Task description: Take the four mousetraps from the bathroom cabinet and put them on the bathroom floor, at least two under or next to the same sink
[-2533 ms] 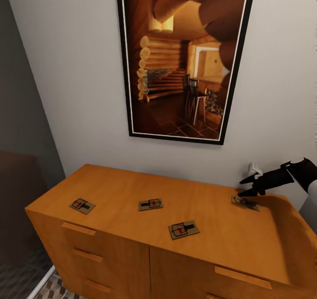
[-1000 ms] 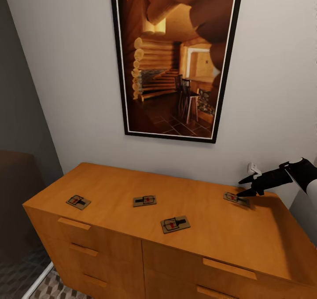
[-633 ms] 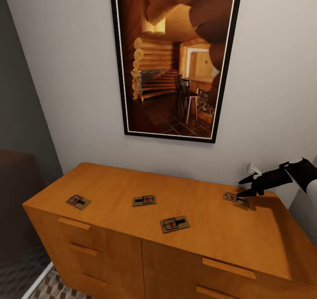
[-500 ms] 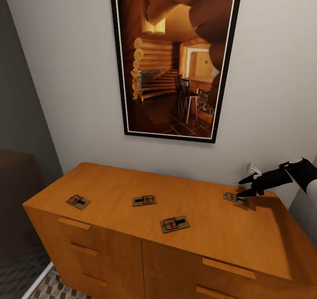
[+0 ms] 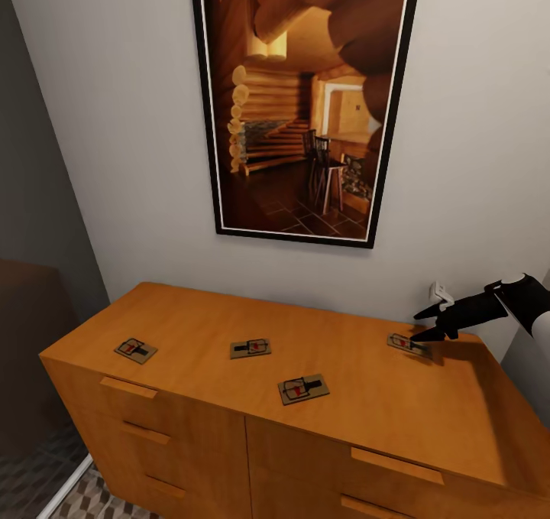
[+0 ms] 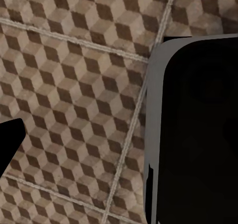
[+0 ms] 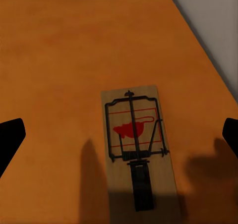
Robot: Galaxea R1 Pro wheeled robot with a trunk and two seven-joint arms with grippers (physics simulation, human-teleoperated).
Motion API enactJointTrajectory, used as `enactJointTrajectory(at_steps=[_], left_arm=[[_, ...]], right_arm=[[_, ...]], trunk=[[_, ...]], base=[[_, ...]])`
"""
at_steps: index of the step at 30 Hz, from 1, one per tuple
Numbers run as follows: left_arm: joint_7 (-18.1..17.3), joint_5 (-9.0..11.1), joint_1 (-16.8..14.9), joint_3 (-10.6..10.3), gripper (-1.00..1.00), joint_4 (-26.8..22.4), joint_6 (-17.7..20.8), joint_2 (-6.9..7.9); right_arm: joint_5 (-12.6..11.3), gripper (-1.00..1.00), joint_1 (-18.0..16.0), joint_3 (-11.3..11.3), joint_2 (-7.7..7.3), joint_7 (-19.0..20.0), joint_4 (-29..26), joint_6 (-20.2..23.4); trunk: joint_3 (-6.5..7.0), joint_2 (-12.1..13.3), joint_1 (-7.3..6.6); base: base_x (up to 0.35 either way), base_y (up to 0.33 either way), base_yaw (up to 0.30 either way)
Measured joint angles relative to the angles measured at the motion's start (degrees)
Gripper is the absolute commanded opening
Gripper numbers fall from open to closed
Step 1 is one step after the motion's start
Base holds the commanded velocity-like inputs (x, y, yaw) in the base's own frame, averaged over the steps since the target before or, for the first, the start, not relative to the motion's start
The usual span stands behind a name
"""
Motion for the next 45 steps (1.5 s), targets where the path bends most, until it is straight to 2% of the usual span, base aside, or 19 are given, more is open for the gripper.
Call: enactJointTrajectory(at_steps=[28, 45], left_arm=[[0.00, -0.03, 0.00, 0.00, 1.00, 0.00, 0.00, 0.00], [0.00, -0.03, 0.00, 0.00, 1.00, 0.00, 0.00, 0.00]], right_arm=[[0.04, 1.00, -0.03, 0.00, 0.00, 0.03, 0.17, -0.89], [0.04, 1.00, -0.01, 0.01, 0.00, 0.11, 0.17, -0.90]], trunk=[[-0.07, 0.00, 0.00], [-1.29, 0.00, 0.00]], base=[[0.000, 0.000, 0.000], [0.000, 0.000, 0.000]])
